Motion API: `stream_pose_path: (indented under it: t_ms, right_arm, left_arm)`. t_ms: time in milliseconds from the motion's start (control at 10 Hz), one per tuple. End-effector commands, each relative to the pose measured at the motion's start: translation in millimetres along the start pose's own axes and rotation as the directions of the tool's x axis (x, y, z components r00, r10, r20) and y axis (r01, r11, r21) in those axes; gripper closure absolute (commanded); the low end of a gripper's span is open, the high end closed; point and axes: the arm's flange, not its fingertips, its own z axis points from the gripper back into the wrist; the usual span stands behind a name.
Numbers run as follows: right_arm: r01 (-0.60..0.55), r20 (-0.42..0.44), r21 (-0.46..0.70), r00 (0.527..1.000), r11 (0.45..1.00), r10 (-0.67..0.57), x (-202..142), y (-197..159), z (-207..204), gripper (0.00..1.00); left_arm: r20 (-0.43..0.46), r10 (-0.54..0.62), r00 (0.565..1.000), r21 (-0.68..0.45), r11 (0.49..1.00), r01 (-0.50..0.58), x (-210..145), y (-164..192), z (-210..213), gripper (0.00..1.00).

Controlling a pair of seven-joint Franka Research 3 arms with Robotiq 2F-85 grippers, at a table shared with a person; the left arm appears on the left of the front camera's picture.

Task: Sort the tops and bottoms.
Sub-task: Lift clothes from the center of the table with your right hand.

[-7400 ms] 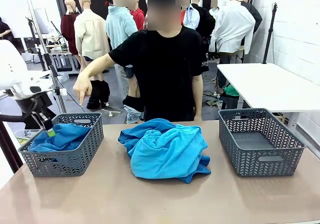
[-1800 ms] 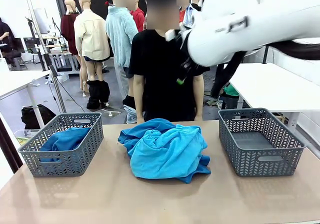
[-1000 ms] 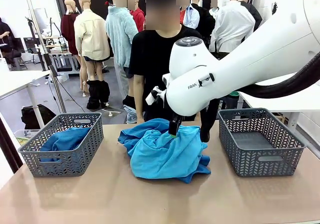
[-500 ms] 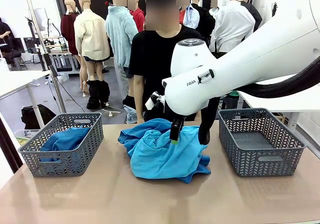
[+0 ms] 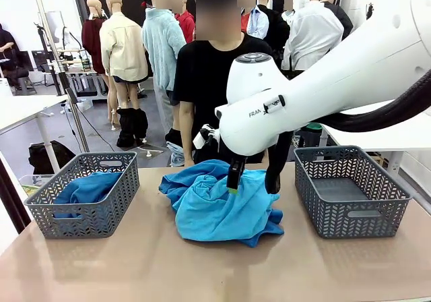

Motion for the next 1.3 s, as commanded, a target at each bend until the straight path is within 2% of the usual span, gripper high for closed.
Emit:
stream_pose_path:
  t_ms: [0,400,600,900,1100,1200]
  right_arm:
    - [-0.074,-0.001,-0.007,0.997,0.997,0.074,22.1,-12.8,-1.5,0.0]
    - [-0.125,-0.052,0.088,0.99,0.988,0.129,49.5,-26.5,-19.2,0.0]
    - [-0.136,-0.108,0.122,0.983,0.983,0.149,54.2,-26.5,-26.0,0.0]
    - [-0.131,-0.161,0.143,0.975,0.981,0.153,54.9,-24.6,-31.4,0.0]
    - [-0.133,-0.168,0.144,0.973,0.981,0.157,54.4,-23.6,-31.9,0.0]
    - [-0.143,-0.163,0.133,0.973,0.981,0.164,53.5,-18.9,-31.2,0.03]
  left_arm:
    - [-0.015,-0.005,1.0,-0.004,1.0,0.005,0.4,2.3,1.8,0.0]
    - [-0.015,-0.005,1.0,-0.004,1.0,0.005,0.4,2.3,1.8,0.0]
    - [-0.015,-0.005,1.0,-0.004,1.0,0.005,0.4,2.3,1.8,0.0]
    - [-0.015,-0.005,1.0,-0.004,1.0,0.005,0.4,2.3,1.8,0.0]
    - [-0.015,-0.005,1.0,-0.004,1.0,0.005,0.4,2.3,1.8,0.0]
    - [-0.015,-0.005,1.0,-0.004,1.0,0.005,0.4,2.3,1.8,0.0]
